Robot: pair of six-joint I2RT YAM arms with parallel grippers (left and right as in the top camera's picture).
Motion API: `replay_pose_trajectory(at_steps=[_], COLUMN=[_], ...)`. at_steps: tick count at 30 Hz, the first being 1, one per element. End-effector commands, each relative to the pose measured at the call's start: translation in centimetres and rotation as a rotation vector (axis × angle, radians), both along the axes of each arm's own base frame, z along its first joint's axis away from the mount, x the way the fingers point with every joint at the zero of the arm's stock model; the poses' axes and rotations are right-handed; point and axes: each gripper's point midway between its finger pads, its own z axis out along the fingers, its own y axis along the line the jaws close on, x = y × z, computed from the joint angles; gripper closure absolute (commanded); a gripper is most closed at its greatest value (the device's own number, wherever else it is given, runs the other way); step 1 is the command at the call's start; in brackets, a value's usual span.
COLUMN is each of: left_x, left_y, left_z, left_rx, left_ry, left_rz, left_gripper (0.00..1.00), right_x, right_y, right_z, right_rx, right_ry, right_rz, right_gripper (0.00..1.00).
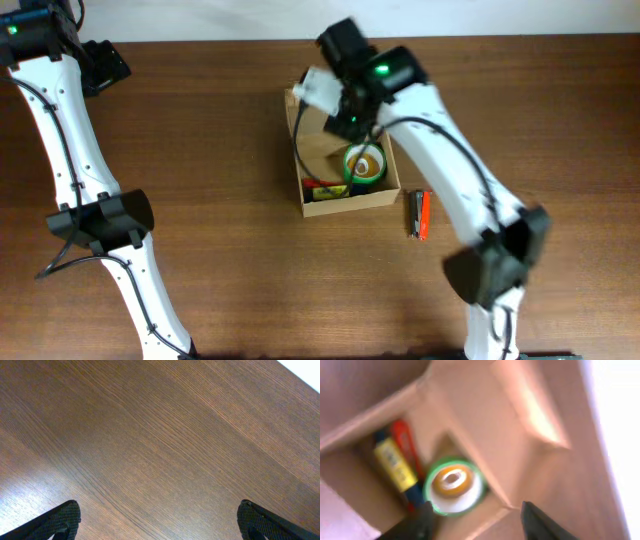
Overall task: Pack container
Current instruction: 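Move the right gripper to the red stapler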
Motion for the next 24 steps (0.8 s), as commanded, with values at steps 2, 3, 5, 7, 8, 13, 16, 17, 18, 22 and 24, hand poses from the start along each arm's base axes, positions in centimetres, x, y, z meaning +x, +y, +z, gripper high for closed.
replay_pose_trajectory(at_steps=[2,3,5,7,8,13,16,17,18,22,24], left_x=[0.1,0.1,0.1,0.1,0.1,0.2,0.3,0.4,0.4,0.3,0.4], left_y=[-0.1,-0.1,-0.1,-0.1,-0.1,-0.1,0.0,0.0,0.0,0.0,0.0], left_z=[0.0,0.0,0.0,0.0,0.0,0.1,0.1,0.1,0.1,0.1,0.1], left_rx=[0.003,0.003,0.003,0.003,0.003,0.005,0.006,0.007,0.007,0.007,0.007], left_ry=[0.000,0.000,0.002,0.002,0.002,-0.005,-0.012,-0.012,-0.012,-0.011,-0.012], left_rz=[-0.017,-0.017,-0.017,-0.017,-0.017,-0.017,-0.017,-0.017,-0.017,-0.017,-0.017], left_gripper=[0.00,0.00,0.00,0.00,0.00,0.00,0.00,0.00,0.00,0.00,0.00], right_x=[1.6,1.4,0.2,-2.3,-3.6,-9.3,-9.9,-9.9,-9.8,-9.7,-10.2], right_y=[-6.8,-9.2,-13.4,-18.6,-20.4,-25.9,-26.0,-25.6,-25.1,-21.3,-19.6], right_z=[12.2,13.9,15.6,15.8,15.4,11.0,7.9,6.6,4.8,-4.9,-9.1], right_rx=[0.221,0.267,0.319,0.353,0.358,0.267,0.222,0.209,0.197,0.205,0.223], right_ry=[-0.319,-0.357,-0.375,-0.334,-0.295,-0.057,0.015,0.035,0.057,0.203,0.258], right_rz=[-0.457,-0.565,-0.723,-0.936,-1.017,-1.287,-1.306,-1.300,-1.294,-1.197,-1.158], right_gripper=[0.67,0.69,0.73,0.75,0.79,0.81,0.78,0.78,0.77,0.73,0.70])
